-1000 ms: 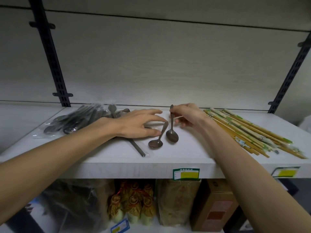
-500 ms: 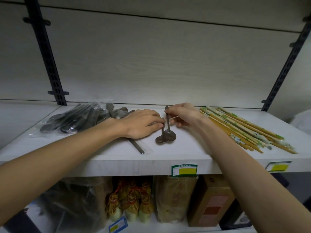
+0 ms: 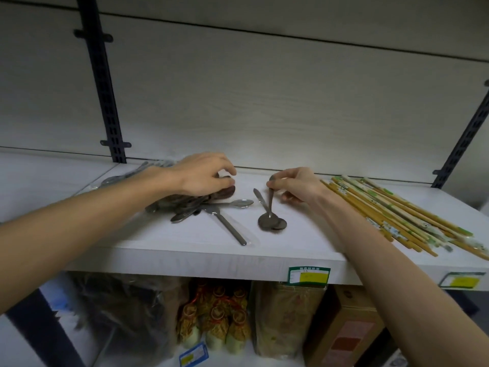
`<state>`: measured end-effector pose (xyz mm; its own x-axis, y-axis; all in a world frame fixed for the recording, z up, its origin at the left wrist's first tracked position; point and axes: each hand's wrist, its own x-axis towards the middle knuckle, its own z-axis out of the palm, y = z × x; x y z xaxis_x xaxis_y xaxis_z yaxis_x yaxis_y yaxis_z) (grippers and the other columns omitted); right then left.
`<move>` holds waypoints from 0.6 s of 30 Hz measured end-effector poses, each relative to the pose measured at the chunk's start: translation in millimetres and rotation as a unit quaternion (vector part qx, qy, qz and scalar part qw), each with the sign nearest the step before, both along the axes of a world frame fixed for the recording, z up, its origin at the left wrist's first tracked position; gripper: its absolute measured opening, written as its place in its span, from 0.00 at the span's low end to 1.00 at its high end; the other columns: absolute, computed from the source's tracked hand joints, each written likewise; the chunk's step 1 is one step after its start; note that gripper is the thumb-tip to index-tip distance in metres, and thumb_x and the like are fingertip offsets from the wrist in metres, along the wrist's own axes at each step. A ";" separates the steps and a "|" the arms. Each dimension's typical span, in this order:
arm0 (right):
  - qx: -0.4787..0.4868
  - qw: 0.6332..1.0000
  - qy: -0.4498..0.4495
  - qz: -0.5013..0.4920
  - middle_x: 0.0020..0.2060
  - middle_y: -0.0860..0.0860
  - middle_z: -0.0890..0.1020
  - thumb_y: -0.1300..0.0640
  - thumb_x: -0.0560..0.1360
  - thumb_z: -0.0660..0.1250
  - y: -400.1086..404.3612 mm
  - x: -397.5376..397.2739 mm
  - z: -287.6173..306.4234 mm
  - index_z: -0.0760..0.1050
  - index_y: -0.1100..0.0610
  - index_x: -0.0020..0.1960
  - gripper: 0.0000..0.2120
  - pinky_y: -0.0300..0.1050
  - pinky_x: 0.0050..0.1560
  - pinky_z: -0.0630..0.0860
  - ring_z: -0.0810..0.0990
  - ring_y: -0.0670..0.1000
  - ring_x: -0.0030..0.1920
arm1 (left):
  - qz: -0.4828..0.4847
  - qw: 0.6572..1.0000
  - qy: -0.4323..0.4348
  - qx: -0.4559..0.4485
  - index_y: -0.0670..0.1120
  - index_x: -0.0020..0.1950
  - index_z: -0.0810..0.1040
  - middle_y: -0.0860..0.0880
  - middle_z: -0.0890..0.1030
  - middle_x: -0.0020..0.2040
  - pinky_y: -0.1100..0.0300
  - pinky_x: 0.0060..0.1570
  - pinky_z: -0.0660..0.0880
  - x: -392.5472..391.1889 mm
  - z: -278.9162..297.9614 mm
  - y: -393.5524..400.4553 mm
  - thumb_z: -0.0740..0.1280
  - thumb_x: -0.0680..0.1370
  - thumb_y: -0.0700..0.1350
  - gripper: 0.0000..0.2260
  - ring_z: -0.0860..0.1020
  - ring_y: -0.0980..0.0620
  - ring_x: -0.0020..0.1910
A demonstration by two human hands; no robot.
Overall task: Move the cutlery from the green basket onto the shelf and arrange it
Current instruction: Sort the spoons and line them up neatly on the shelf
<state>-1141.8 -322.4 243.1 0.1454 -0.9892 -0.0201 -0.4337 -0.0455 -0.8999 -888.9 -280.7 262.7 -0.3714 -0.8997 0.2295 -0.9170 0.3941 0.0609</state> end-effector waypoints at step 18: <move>-0.256 0.886 0.310 0.230 0.52 0.46 0.86 0.57 0.71 0.74 5.4 94.6 19.4 0.84 0.49 0.57 0.15 0.43 0.54 0.78 0.84 0.47 0.47 | 0.093 0.994 -0.038 0.047 0.55 0.41 0.81 0.57 0.82 0.39 0.57 0.39 0.75 40.1 13.6 26.3 0.66 0.66 0.77 0.25 0.79 0.56 0.40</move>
